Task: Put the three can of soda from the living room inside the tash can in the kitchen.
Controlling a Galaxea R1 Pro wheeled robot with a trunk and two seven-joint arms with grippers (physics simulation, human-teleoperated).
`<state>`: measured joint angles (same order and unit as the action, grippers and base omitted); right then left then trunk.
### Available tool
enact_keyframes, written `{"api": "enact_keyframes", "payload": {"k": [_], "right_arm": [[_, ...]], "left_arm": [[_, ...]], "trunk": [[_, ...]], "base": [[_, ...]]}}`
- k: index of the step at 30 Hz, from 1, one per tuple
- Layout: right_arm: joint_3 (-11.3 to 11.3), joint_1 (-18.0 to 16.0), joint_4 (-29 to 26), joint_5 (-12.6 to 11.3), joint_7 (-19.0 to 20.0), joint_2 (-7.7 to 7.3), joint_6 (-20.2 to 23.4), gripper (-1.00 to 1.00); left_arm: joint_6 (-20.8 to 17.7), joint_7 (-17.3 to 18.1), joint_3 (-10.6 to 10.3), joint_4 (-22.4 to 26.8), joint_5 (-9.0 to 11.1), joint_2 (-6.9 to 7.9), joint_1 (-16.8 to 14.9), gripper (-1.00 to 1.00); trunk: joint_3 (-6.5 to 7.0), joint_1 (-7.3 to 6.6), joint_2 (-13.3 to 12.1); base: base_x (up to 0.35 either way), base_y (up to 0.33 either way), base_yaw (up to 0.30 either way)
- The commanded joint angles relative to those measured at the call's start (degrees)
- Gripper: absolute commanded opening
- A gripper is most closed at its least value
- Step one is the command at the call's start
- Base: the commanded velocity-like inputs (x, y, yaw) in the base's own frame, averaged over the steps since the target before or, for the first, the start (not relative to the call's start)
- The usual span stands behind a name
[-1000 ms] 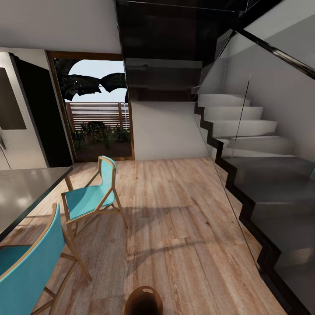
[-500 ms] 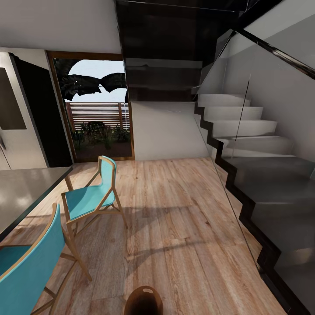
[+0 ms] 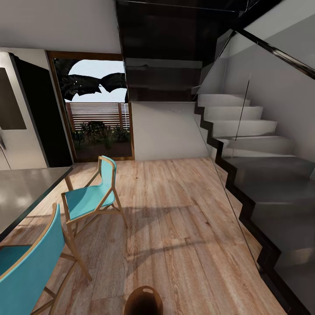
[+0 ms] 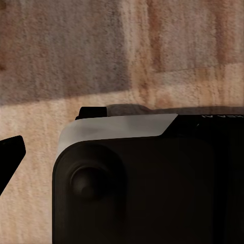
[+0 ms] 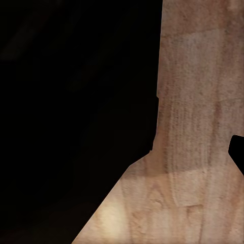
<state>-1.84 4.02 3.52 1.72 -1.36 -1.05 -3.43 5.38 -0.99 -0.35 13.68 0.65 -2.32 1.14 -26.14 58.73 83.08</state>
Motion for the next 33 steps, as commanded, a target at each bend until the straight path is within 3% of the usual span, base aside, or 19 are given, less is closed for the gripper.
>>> {"api": "enact_keyframes", "payload": {"k": [1,33], "right_arm": [[0.0,0.0,0.0,0.0,0.0,0.00,0.0,1.00],[0.0,0.0,0.0,0.0,0.0,0.00,0.0,1.00]], "left_arm": [[0.0,0.0,0.0,0.0,0.0,0.00,0.0,1.00],[0.0,0.0,0.0,0.0,0.0,0.00,0.0,1.00]], "trunk": [[0.00,0.00,0.0],[0.00,0.00,0.0]], "base": [[0.000,0.000,0.000],[0.000,0.000,0.000]]}}
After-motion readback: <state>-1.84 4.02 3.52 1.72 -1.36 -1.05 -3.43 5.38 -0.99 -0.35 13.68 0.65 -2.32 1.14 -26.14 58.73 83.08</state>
